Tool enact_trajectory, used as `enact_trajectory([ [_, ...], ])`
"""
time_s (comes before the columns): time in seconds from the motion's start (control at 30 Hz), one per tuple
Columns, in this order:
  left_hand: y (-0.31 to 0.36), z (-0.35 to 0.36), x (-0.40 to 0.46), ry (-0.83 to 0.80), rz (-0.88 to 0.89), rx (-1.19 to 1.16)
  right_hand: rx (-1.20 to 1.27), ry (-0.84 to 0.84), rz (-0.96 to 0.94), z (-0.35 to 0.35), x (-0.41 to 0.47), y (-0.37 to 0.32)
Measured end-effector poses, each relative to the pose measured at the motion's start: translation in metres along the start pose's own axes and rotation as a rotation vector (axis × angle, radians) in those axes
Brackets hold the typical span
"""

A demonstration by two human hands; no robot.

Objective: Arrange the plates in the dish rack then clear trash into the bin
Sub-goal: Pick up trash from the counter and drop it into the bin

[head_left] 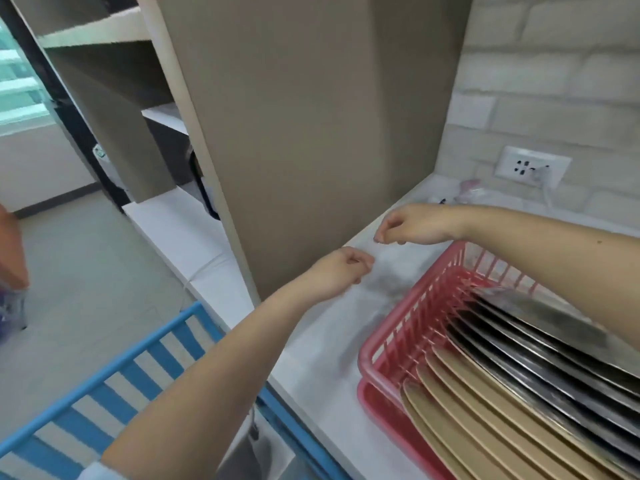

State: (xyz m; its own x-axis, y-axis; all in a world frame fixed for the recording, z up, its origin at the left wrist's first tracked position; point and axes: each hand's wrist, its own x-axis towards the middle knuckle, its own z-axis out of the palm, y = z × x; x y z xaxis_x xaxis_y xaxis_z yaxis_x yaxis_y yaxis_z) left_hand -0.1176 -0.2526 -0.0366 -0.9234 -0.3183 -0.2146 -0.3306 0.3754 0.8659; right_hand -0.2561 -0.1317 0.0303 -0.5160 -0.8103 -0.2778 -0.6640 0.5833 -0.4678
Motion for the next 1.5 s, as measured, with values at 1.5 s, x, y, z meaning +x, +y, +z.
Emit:
enact_trajectory([
  [1.5, 0.025, 0.122, 0.274, 0.052, 0.296, 1.234, 0.013, 0.346, 0.673, -0.041, 0.087, 0.235],
])
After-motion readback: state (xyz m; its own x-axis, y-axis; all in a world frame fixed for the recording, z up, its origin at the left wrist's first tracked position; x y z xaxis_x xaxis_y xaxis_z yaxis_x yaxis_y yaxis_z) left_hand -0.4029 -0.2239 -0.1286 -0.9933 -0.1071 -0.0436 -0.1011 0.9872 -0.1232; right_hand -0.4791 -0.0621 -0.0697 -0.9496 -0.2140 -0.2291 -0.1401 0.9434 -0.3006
